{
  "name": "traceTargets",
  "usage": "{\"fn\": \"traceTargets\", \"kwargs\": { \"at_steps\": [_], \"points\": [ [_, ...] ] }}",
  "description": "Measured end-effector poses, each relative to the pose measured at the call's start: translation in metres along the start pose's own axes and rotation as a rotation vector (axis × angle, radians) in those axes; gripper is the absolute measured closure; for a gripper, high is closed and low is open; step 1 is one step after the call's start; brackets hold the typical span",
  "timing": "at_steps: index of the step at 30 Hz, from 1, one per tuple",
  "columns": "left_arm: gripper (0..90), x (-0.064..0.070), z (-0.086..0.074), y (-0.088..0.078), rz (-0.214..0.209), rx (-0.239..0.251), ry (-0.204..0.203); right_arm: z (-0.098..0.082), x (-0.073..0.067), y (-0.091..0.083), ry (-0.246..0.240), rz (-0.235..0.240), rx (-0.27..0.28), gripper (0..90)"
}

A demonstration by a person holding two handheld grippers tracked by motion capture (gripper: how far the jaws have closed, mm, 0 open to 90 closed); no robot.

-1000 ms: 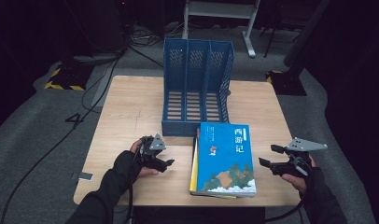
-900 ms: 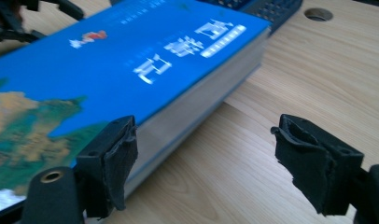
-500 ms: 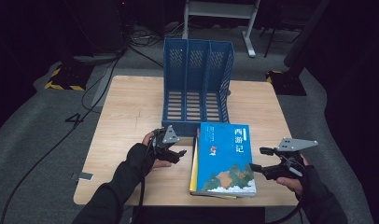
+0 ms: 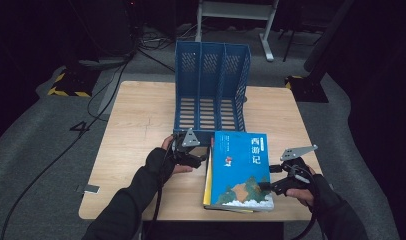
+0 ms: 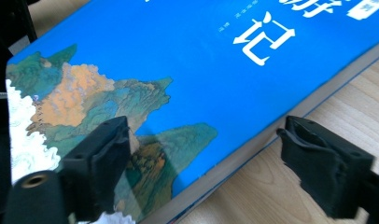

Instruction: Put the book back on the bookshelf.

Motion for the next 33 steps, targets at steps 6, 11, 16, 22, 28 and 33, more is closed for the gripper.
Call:
{"fn": "traceTargets", "kwargs": {
  "at_steps": [6, 11, 16, 22, 28, 33],
  "points": [
    [24.3, -0.001, 0.0, 0.004, -0.014, -0.007, -0.009, 0.005, -0.004, 0.0, -0.042, -0.025, 0.007, 15.4],
    [24.7, -0.003, -0.001, 0.004, -0.009, -0.005, -0.019, 0.01, -0.007, 0.0, -0.065, -0.028, 0.027, 15.4],
    [25.1, -0.003, -0.003, 0.005, -0.006, -0.012, -0.023, 0.023, -0.013, 0.005, -0.088, 0.001, 0.087, 30.6],
    [25.3, 0.0, -0.003, 0.008, -0.019, -0.014, -0.009, 0.03, -0.006, 0.004, -0.068, 0.031, 0.085, 35.5],
    [25.3, 0.006, -0.003, 0.008, -0.022, -0.019, 0.01, 0.032, 0.006, 0.006, -0.024, -0.05, 0.048, 31.4],
    [25.2, 0.007, -0.004, 0.011, -0.03, -0.029, 0.018, 0.02, 0.013, -0.003, 0.005, -0.117, 0.0, 27.5]
  ]
}}
Point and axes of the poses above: each handheld gripper's, and its own axes: y roughly forward along the jaws, z roughly out of its top, x roughly to its right, the point moved 4 cm from there along y, roughly forward along the jaws, and after that the axes turned 1 degree about -y, right-handed, at the moved point
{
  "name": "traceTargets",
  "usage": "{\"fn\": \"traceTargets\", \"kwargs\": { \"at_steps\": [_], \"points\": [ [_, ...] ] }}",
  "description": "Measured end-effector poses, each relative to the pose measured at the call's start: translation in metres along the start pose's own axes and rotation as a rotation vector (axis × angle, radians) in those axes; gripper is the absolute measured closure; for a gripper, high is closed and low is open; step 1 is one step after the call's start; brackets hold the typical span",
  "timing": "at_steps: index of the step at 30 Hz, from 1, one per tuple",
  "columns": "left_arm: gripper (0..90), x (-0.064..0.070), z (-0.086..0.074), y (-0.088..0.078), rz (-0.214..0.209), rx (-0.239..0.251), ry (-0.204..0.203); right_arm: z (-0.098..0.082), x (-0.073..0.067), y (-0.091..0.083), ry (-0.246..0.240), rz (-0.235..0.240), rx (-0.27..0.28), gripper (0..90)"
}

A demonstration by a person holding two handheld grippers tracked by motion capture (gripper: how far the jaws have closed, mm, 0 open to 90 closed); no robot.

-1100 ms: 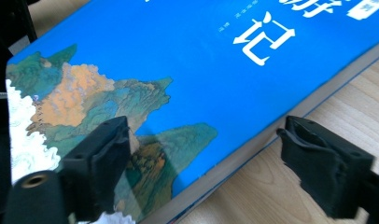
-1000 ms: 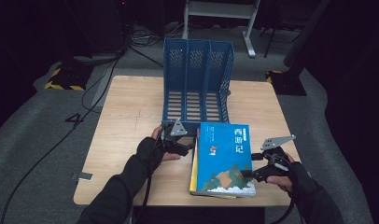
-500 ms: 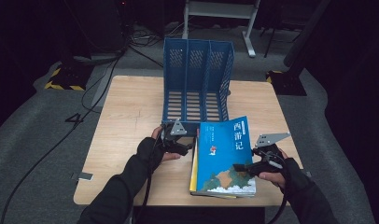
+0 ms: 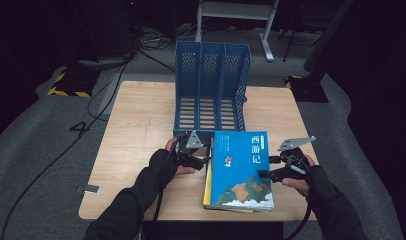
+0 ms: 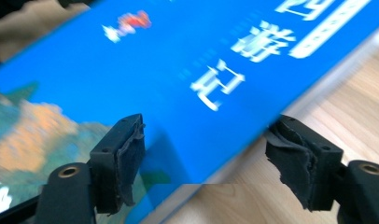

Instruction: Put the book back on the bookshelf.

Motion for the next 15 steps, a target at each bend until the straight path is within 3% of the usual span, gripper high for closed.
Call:
{"fn": "traceTargets", "kwargs": {
  "at_steps": [7, 9, 13, 15],
  "points": [
    [25.4, 0.001, 0.002, -0.002, -0.002, 0.019, -0.003, -0.01, 0.0, 0.004, 0.046, 0.105, -0.02, 21.1],
    [25.3, 0.001, 0.002, -0.002, -0.003, 0.022, -0.003, -0.01, -0.002, 0.004, 0.039, 0.1, -0.015, 20.9],
    [25.0, 0.0, 0.001, -0.002, -0.008, 0.02, -0.006, -0.008, -0.009, 0.0, -0.026, 0.044, 0.0, 22.9],
    [25.0, 0.0, 0.001, -0.002, -0.007, 0.018, -0.006, -0.007, -0.009, -0.001, -0.03, 0.045, 0.011, 24.7]
  ]
}}
Point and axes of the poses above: each handheld gripper's, and its own axes: y roughly forward along the jaws, z roughly out of its top, x roughly to its right, the point moved 4 cm from there along y, roughly forward along the jaws, and after that the axes turned 1 degree about -y, right-handed, at the moved point
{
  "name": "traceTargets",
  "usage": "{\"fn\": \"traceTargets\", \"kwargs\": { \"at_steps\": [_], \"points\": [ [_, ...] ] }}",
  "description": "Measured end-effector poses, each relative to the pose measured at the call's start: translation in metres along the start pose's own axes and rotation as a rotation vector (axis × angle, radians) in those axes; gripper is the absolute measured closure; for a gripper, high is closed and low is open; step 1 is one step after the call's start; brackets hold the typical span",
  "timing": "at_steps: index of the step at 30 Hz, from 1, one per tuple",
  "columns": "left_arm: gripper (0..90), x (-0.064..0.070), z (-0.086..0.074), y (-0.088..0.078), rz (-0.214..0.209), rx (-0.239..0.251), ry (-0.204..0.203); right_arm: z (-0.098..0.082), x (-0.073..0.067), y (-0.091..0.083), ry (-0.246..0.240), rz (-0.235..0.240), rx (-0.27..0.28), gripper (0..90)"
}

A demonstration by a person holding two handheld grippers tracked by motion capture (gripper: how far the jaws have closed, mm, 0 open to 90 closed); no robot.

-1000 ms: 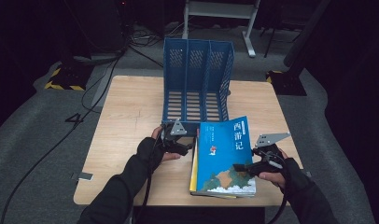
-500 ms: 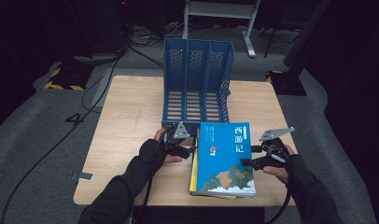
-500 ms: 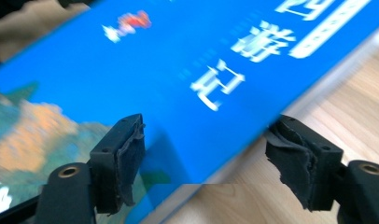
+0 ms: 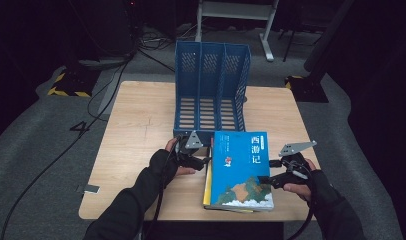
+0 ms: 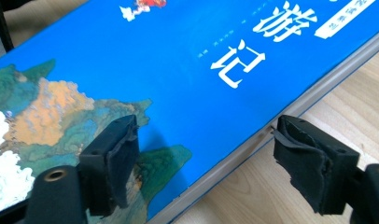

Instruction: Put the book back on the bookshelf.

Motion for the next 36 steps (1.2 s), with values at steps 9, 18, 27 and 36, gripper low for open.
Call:
{"fn": "traceTargets", "kwargs": {
  "at_steps": [9, 18, 27, 36],
  "points": [
    [25.0, -0.002, -0.004, 0.003, 0.001, -0.017, -0.008, 0.014, 0.003, 0.001, 0.0, 0.078, 0.107, 44.3],
    [25.3, 0.0, -0.004, 0.003, -0.002, -0.015, 0.003, 0.02, 0.023, -0.002, 0.093, 0.051, 0.141, 49.8],
    [25.4, 0.0, -0.005, 0.003, -0.006, -0.012, -0.004, 0.028, 0.03, 0.001, 0.03, 0.03, 0.159, 47.3],
    [25.4, -0.001, -0.006, 0.004, -0.01, -0.006, -0.017, 0.038, 0.03, 0.011, 0.008, 0.089, 0.14, 54.1]
  ]
}}
Point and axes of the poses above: each handheld gripper's, and its own axes: y roughly forward along the jaws, z roughly out of its top, x roughly to its right, the point moved 4 cm from there along y, roughly forward along the jaws, and after that the axes turned 1 degree about -y, right-handed, at the moved point
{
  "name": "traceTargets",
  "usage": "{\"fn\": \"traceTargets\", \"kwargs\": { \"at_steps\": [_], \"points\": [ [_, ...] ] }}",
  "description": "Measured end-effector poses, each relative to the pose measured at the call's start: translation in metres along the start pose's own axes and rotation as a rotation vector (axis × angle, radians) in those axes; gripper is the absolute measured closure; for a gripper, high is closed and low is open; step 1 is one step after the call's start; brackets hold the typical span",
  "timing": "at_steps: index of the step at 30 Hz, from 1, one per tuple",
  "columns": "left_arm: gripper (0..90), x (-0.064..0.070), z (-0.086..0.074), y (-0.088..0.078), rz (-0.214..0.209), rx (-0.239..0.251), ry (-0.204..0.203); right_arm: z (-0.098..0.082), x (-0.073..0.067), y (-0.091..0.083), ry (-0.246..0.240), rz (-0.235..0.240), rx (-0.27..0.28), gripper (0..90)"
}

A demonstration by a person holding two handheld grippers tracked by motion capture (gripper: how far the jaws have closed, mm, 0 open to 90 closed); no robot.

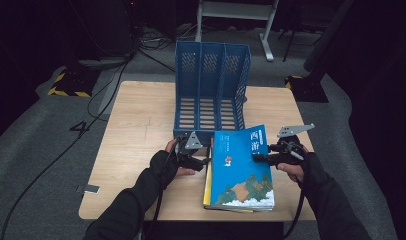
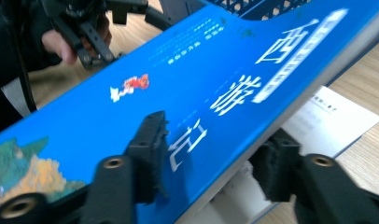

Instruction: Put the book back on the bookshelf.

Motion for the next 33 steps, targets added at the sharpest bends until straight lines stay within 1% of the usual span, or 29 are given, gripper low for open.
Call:
{"fn": "traceTargets", "kwargs": {
  "at_steps": [1, 2, 3, 4, 5, 6, 7, 8, 10, 11, 13, 14, 15, 16, 17, 18, 20, 21, 23, 25, 27, 28, 29, 31, 33],
  "points": [
    [25.4, 0.0, 0.0, 0.0, 0.001, 0.0, 0.001, 0.002, 0.002, -0.001, 0.021, 0.008, 0.0, 58.3],
    [25.4, 0.0, 0.0, 0.0, 0.004, -0.001, 0.003, 0.003, 0.002, -0.003, 0.029, 0.015, 0.011, 62.2],
    [25.6, 0.0, 0.0, 0.0, 0.005, -0.002, 0.003, 0.005, 0.001, -0.005, 0.031, 0.026, 0.033, 65.2],
    [25.7, 0.001, 0.001, 0.0, 0.005, -0.001, 0.007, 0.006, 0.001, -0.006, 0.03, 0.033, 0.041, 66.8],
    [25.7, 0.001, 0.001, -0.001, 0.006, -0.001, 0.009, 0.006, -0.001, -0.007, 0.025, 0.027, 0.038, 67.9],
    [26.0, 0.001, 0.001, -0.001, 0.005, -0.001, 0.007, 0.005, -0.001, -0.008, 0.02, 0.018, 0.023, 68.8],
    [26.0, 0.001, 0.001, -0.001, 0.005, -0.001, 0.007, 0.001, 0.0, -0.01, 0.036, 0.009, 0.004, 69.0],
    [26.0, 0.001, 0.001, -0.001, 0.005, -0.001, 0.007, 0.001, 0.0, -0.01, 0.036, 0.009, 0.004, 69.0],
    [26.0, 0.002, 0.0, -0.002, 0.003, -0.003, 0.007, -0.006, 0.003, -0.016, 0.064, 0.014, 0.021, 67.4],
    [26.0, 0.003, 0.0, -0.002, 0.002, 0.001, 0.009, -0.014, 0.001, -0.022, 0.049, 0.033, 0.034, 63.9],
    [26.1, 0.003, 0.0, -0.002, 0.001, 0.0, 0.012, -0.022, -0.001, -0.025, 0.03, 0.03, 0.027, 59.5],
    [26.2, 0.003, 0.0, -0.002, 0.001, 0.0, 0.012, -0.022, -0.001, -0.025, 0.03, 0.03, 0.027, 59.5],
    [26.2, 0.003, 0.0, -0.002, 0.004, -0.001, 0.013, -0.026, -0.004, -0.026, 0.009, 0.029, 0.014, 55.7],
    [26.2, 0.003, 0.0, -0.002, 0.004, -0.002, 0.015, -0.032, -0.007, -0.027, -0.023, 0.039, 0.002, 52.9],
    [26.3, 0.003, 0.0, -0.002, 0.004, 0.0, 0.015, -0.035, -0.009, -0.027, -0.036, 0.051, -0.001, 52.3],
    [26.3, 0.003, 0.0, -0.002, 0.004, 0.0, 0.015, -0.039, -0.012, -0.026, -0.049, 0.066, -0.001, 50.0],
    [26.3, 0.003, 0.0, -0.002, 0.004, 0.0, 0.016, -0.04, -0.014, -0.026, -0.075, 0.066, 0.002, 47.6],
    [26.3, 0.003, 0.0, -0.002, 0.005, -0.002, 0.016, -0.04, -0.014, -0.025, -0.074, 0.071, 0.001, 47.6],
    [26.3, 0.003, 0.001, -0.002, 0.008, 0.0, 0.019, -0.036, -0.012, -0.021, -0.057, 0.086, -0.002, 47.3],
    [26.3, 0.003, 0.001, -0.002, 0.007, 0.002, 0.016, -0.029, -0.013, -0.013, -0.063, 0.066, -0.013, 47.0],
    [26.3, 0.003, 0.001, -0.002, 0.008, 0.004, 0.013, -0.022, -0.015, -0.003, -0.071, 0.063, -0.029, 47.0],
    [26.3, 0.003, 0.001, -0.002, 0.009, 0.004, 0.016, -0.019, -0.015, 0.002, -0.071, 0.069, -0.034, 48.9],
    [26.3, 0.003, 0.001, -0.002, 0.01, 0.006, 0.014, -0.018, -0.015, 0.005, -0.064, 0.074, -0.033, 52.6],
    [26.3, 0.002, 0.001, -0.002, 0.01, 0.01, 0.008, -0.014, -0.015, 0.009, -0.032, 0.093, -0.015, 60.3],
    [26.4, 0.001, 0.001, -0.002, 0.01, 0.011, 0.009, -0.012, -0.015, 0.01, -0.032, 0.101, 0.001, 65.2]
  ]
}}
Point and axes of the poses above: each handheld gripper's, and its own axes: y roughly forward along the jaws, z roughly out of its top, x roughly to its right, the point moved 4 cm from there along y, roughly forward along the jaws, and after that the axes turned 1 degree about -y, right-handed, at the moved point
